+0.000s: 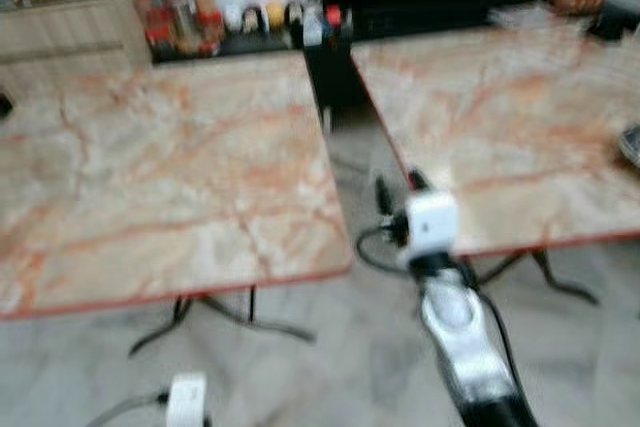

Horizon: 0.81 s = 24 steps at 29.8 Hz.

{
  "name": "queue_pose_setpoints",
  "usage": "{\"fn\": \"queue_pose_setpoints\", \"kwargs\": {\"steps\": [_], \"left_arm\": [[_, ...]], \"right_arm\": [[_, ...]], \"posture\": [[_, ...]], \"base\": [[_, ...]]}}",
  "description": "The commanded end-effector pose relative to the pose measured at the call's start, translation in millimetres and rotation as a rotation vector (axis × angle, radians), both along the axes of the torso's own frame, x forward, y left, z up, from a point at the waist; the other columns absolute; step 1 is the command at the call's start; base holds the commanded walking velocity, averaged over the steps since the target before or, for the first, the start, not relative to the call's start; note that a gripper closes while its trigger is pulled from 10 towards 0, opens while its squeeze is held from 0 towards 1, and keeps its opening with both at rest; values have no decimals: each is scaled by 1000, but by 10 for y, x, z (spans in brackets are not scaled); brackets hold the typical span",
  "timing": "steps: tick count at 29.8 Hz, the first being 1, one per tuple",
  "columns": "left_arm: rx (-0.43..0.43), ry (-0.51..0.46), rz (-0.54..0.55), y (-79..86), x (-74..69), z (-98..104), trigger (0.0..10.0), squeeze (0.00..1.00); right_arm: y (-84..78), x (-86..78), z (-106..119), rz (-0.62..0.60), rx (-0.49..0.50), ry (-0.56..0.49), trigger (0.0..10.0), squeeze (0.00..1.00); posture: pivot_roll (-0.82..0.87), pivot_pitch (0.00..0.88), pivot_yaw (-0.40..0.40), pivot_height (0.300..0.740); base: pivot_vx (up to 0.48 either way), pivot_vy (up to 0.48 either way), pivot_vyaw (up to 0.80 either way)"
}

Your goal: Setting the table

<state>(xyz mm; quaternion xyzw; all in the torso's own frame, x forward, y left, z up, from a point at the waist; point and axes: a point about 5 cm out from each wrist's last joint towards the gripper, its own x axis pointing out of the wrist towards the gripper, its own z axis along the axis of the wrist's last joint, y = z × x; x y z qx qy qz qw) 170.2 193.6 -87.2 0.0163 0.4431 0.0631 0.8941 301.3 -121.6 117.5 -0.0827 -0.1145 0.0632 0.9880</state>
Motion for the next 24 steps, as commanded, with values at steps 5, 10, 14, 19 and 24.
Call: {"fn": "queue_pose_setpoints", "kwargs": {"steps": [5,10,14,19,24], "left_arm": [[18,0,13,81,-1,12,10000,0],[18,-2,15,81,-1,12,10000,0],[18,-1,15,82,-3,11,10000,0],[18,1,14,81,-8,9,10000,0],[19,0,15,82,-9,8,10000,0]], "right_arm": [[75,25,42,22,6,-15,10000,0],[64,27,25,20,1,-11,10000,0],[47,27,-3,15,-1,-2,10000,0],[5,12,-78,8,-14,19,10000,0],[-17,-7,-130,3,-24,34,10000,0]], "posture": [[-81,0,39,732],[-81,0,38,732],[-82,0,38,732],[-82,0,38,732],[-81,0,38,732]], "base": [[0,431,0],[0,434,0],[0,431,0],[0,428,0],[0,428,0]]}}
